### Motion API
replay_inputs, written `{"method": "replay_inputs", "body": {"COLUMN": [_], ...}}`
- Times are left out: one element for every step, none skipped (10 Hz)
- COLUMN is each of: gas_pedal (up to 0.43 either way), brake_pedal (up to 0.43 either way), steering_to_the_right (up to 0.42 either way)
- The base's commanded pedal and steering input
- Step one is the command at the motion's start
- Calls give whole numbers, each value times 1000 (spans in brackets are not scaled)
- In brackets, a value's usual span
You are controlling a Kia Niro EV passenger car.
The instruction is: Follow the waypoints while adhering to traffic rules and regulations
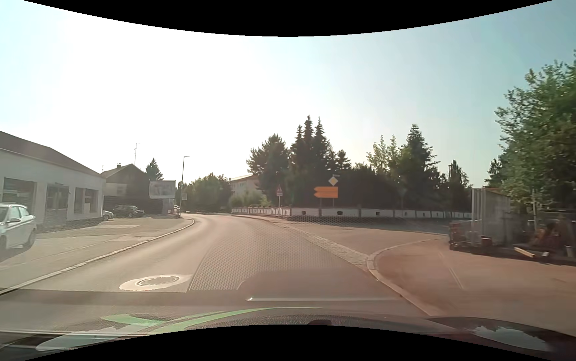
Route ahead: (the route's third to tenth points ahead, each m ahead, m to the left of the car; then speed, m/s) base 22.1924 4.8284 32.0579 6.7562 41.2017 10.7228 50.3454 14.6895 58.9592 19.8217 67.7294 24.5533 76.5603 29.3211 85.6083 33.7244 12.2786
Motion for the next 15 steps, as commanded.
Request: {"method": "replay_inputs", "body": {"gas_pedal": [98, 98, 87, 67, 67, 67, 67, 67, 67, 67, 79, 79, 87, 87, 87], "brake_pedal": [0, 0, 0, 0, 0, 0, 0, 0, 0, 0, 0, 0, 0, 0, 0], "steering_to_the_right": [-50, -50, -52, -54, -54, -53, -53, -53, -51, -49, -46, -45, -45, -44, -44]}}
